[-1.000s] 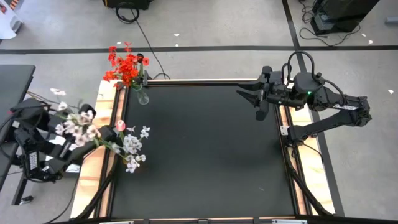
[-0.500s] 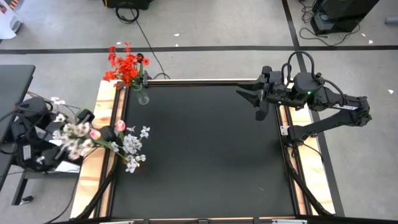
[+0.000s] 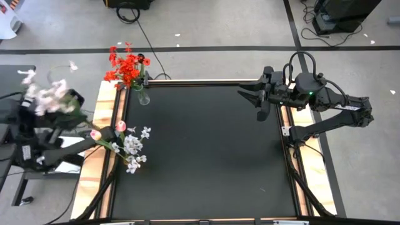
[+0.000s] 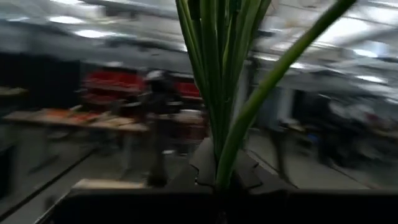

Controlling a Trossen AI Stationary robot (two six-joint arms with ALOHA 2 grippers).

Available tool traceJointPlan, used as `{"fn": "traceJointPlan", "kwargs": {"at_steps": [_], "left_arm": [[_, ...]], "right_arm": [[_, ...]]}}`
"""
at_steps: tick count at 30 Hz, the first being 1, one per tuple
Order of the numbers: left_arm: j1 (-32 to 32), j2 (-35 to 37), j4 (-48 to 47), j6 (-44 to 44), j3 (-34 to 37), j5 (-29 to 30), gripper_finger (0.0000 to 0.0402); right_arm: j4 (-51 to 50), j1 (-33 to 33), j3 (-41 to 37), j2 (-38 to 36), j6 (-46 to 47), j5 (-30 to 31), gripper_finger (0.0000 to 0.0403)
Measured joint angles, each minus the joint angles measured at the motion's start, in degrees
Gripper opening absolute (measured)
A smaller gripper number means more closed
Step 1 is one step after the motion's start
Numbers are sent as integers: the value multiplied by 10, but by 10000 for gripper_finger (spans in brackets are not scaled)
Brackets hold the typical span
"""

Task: Sort flowers into vase by color
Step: Put the white flowers into the yellow vase

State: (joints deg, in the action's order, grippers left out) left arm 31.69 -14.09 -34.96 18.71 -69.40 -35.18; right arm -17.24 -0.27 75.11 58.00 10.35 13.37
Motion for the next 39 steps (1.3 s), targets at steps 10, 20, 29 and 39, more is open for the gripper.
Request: {"fn": "traceJointPlan", "kwargs": {"at_steps": [10,20,29,39], "left_arm": [[160,-28,38,49,11,-223,7],[-101,-52,-40,-50,-1,-227,7],[-334,-65,-62,-119,-104,-34,7],[-192,1,-59,-39,8,221,7]], "right_arm": [[0,0,0,0,0,0,130],[0,0,0,0,0,0,130],[0,0,0,0,0,0,130],[0,0,0,0,0,0,130]]}}
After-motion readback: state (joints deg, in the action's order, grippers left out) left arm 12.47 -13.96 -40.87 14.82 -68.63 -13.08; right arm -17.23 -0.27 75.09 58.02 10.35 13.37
